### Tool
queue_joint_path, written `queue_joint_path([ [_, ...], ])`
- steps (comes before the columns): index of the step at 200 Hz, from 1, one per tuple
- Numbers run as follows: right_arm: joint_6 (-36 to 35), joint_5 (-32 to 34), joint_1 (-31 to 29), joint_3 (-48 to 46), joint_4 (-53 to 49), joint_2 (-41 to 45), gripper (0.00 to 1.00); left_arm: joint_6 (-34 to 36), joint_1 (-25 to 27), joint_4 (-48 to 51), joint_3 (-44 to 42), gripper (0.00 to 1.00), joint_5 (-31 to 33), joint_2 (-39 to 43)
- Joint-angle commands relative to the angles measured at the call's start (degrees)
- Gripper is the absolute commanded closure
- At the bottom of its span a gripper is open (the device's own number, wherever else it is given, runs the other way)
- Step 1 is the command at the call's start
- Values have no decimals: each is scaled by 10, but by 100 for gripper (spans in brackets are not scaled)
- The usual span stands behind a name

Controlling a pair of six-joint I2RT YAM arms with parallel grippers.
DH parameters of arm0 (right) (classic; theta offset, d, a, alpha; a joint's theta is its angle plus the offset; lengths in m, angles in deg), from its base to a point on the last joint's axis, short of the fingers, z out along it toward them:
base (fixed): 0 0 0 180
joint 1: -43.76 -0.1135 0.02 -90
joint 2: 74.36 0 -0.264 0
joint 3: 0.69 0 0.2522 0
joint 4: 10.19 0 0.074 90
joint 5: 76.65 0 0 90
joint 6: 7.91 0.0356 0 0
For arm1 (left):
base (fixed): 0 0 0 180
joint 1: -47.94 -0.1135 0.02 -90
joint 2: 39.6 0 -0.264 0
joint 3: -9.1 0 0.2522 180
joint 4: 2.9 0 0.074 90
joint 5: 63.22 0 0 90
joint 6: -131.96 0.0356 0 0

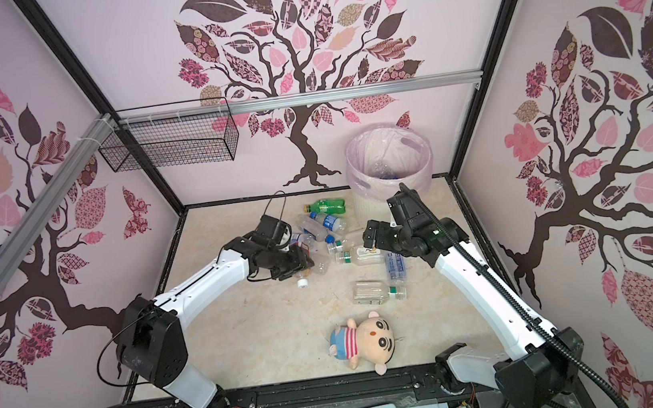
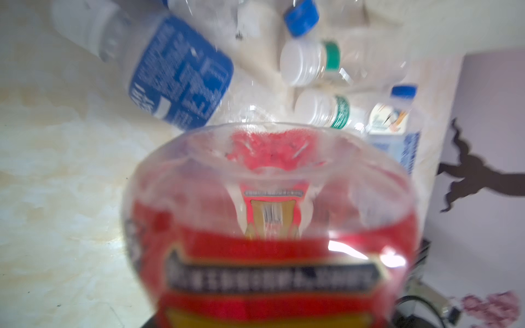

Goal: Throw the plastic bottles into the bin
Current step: 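Lift the red-and-gold bottle with the left gripper toward the bin, then hold the bottle up with the left gripper while the right gripper grasps its cap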

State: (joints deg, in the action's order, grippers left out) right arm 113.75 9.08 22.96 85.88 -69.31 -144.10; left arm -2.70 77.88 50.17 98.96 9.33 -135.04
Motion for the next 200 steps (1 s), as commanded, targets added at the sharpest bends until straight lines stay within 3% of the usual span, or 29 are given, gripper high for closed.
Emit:
queue_joint_path([
  [1, -7, -37, 3, 26, 12, -2, 1, -144, -18, -31, 36, 53, -37, 13],
  [68, -24, -151, -35, 68, 80, -25, 3, -349, -20, -99, 186, 51, -61, -36],
  [104, -36, -177, -53, 97, 102, -46, 7, -370, -14, -92, 232, 51, -83, -49],
  [146, -33, -200, -70, 117, 125, -80, 18, -391, -5, -102, 234, 51, -89, -35],
  [200, -16, -212, -85, 127, 148, -108, 23, -395, 1, -103, 234, 51, -96, -33],
])
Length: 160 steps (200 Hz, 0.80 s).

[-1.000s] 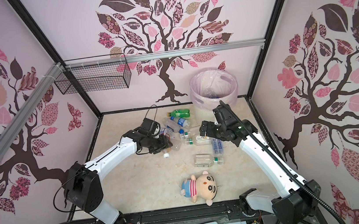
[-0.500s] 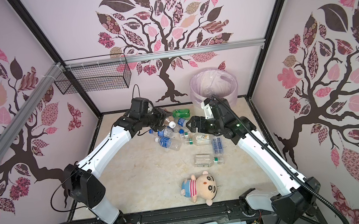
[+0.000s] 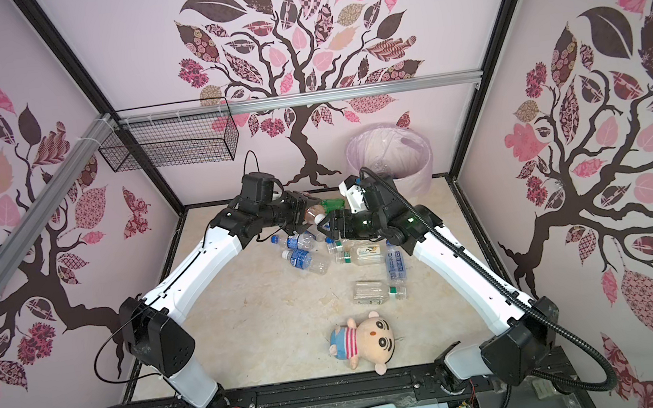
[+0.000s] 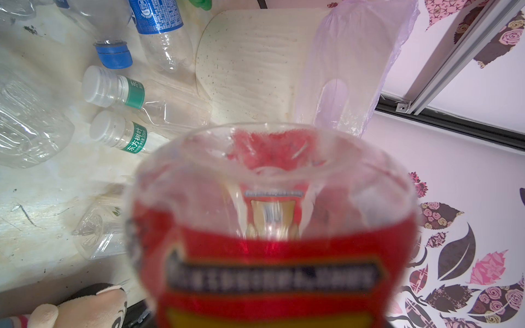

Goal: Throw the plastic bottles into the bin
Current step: 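Hold the bottle up with the left gripper while the right gripper grasps its cap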

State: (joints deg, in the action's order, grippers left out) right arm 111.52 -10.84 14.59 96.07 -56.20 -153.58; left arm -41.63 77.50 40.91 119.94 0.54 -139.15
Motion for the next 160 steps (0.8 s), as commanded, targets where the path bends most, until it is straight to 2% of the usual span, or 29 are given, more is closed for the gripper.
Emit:
queue_joint_path([
  [1, 7, -13, -1, 25, 17, -14, 24, -5, 4, -10, 25, 51, -8, 9],
  [84, -5, -2, 0, 63, 1, -57, 42, -15, 17, -14, 32, 51, -4, 13],
  [111, -4, 10, 0, 68, -6, -67, 53, -12, 18, -6, 34, 50, -4, 15],
  [160, -3, 15, -1, 73, -13, -77, 67, -7, 18, 1, 45, 48, -7, 13],
])
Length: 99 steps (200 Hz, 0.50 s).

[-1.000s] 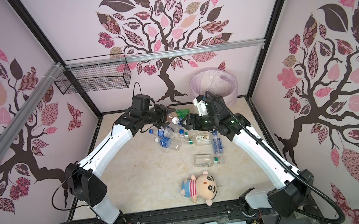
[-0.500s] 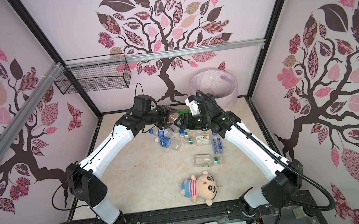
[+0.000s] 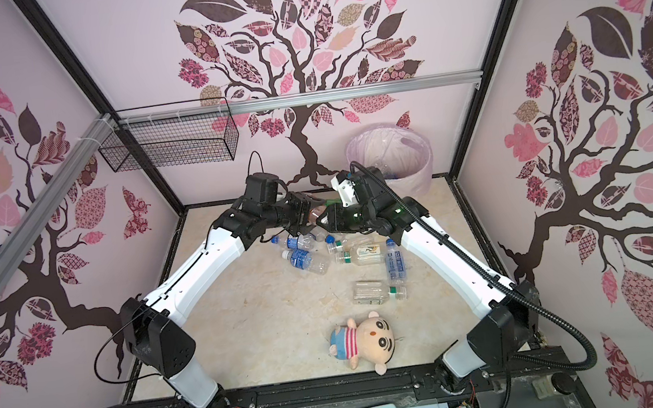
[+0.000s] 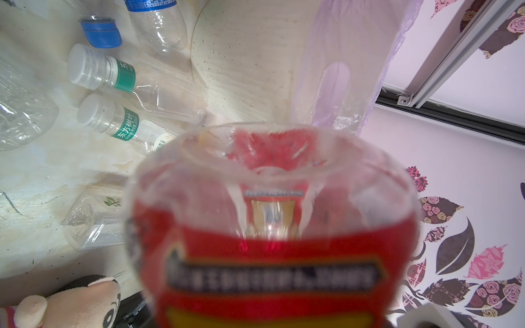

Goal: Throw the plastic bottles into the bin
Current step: 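Hold the bottle up with the left gripper while the right gripper grasps its cap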

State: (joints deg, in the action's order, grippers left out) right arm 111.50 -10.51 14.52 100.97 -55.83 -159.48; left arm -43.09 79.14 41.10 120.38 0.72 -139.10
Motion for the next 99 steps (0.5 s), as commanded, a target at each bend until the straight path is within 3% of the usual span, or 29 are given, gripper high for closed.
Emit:
queue_joint_path([
  [1, -3, 12, 0, 25, -17, -19, 67, 8, 2, -1, 41, 47, -9, 12],
  [71, -8, 35, 0, 50, -46, -23, 79, 35, -26, 30, 66, 30, -10, 13],
  [99, -9, 43, 1, 61, -54, -22, 80, 46, -39, 51, 88, 5, -11, 11],
])
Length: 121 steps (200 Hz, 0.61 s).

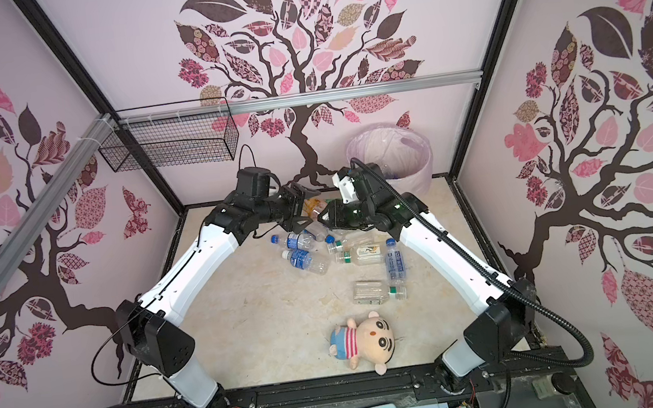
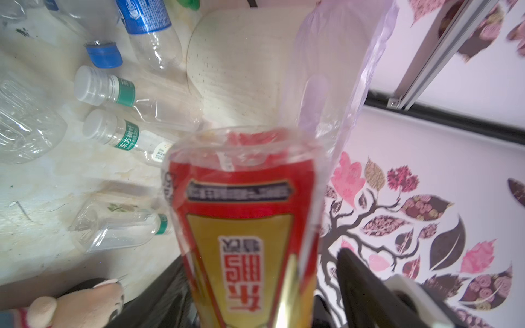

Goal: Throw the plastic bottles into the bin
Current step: 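Hold the bottle up with the left gripper while the right gripper grasps its cap, then carry the red-and-gold bottle with the right gripper over the bin and release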

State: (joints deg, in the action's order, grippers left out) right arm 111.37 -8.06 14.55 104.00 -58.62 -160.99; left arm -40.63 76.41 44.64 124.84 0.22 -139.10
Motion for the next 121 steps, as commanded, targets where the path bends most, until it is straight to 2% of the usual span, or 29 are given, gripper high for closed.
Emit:
queue_joint_path([
  [1, -8, 19, 0, 31, -26, -7, 80, 22, -12, 16, 43, 4, -6, 11],
  [60, -24, 37, 31, 93, -65, -14, 80, 50, -40, 43, 88, 3, -13, 17],
  [85, -27, 50, 64, 142, -84, -21, 80, 93, -41, 90, 183, 3, -18, -7],
  [101, -29, 71, 87, 196, -103, -32, 80, 114, -38, 112, 224, 3, -23, -18],
  [121, -52, 134, 97, 299, -144, -58, 79, 131, -31, 121, 248, 3, -21, -25],
])
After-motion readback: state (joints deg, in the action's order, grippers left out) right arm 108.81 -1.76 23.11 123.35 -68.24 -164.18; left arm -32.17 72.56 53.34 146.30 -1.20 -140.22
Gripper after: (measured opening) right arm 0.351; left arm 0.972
